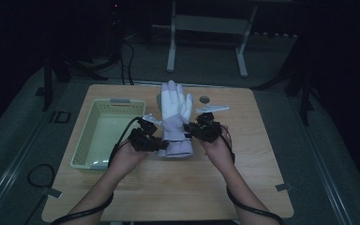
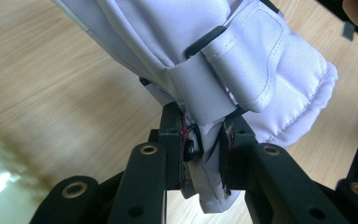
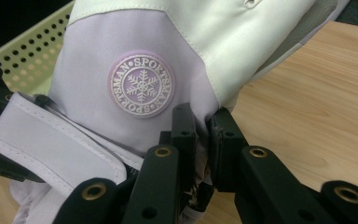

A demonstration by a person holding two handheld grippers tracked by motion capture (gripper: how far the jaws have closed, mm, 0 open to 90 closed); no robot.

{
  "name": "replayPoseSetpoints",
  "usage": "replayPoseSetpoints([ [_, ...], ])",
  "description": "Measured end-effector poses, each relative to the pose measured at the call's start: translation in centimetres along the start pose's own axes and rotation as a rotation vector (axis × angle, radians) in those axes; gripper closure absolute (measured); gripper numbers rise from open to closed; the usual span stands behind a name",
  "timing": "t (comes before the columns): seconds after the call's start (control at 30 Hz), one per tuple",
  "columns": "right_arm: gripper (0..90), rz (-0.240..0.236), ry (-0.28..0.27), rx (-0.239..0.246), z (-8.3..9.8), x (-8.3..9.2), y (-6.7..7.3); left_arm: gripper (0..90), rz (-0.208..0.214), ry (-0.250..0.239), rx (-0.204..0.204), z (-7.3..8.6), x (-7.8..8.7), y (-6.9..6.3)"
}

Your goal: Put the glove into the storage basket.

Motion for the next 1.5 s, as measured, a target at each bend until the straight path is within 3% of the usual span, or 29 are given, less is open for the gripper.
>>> replayPoseSetpoints([
  [0.43, 82.0, -0.054, -0.010, 0.001, -2.6, -3.3, 5.0, 74.6, -0.062, 0.048, 0.004, 2.4, 4.8, 3.8],
  [0.67, 82.0, -0.062, -0.004, 0.034, -4.0, -5.4, 7.8, 74.6, -0.098, 0.051, 0.030, 4.2, 7.2, 6.2],
  [0.8, 82.0, -0.083, 0.004, 0.040, -5.0, -6.9, 9.6, 74.7, -0.106, 0.038, 0.064, 5.4, 8.5, 7.6],
  [1.17, 82.0, -0.147, 0.009, 0.065, -6.6, -10.4, 14.5, 74.6, -0.150, 0.062, 0.080, 8.6, 12.3, 11.1],
  [1.3, 82.0, -0.153, 0.019, 0.053, -6.4, -11.6, 15.6, 74.4, -0.135, 0.092, 0.083, 9.6, 12.5, 12.0],
  [1.5, 81.8, -0.122, 0.089, 0.033, -4.5, -13.5, 15.1, 74.2, -0.095, 0.127, 0.097, 10.8, 10.1, 13.1],
])
Point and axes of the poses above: each handheld gripper's, and its own axes: x roughly backward along the jaws, z roughly out of its underside, y roughly to its left, the point moved 10 cm from there along -x, roughly forward along the jaws, and after that the axes turned 1 degree about x, right-handed, at the moved point
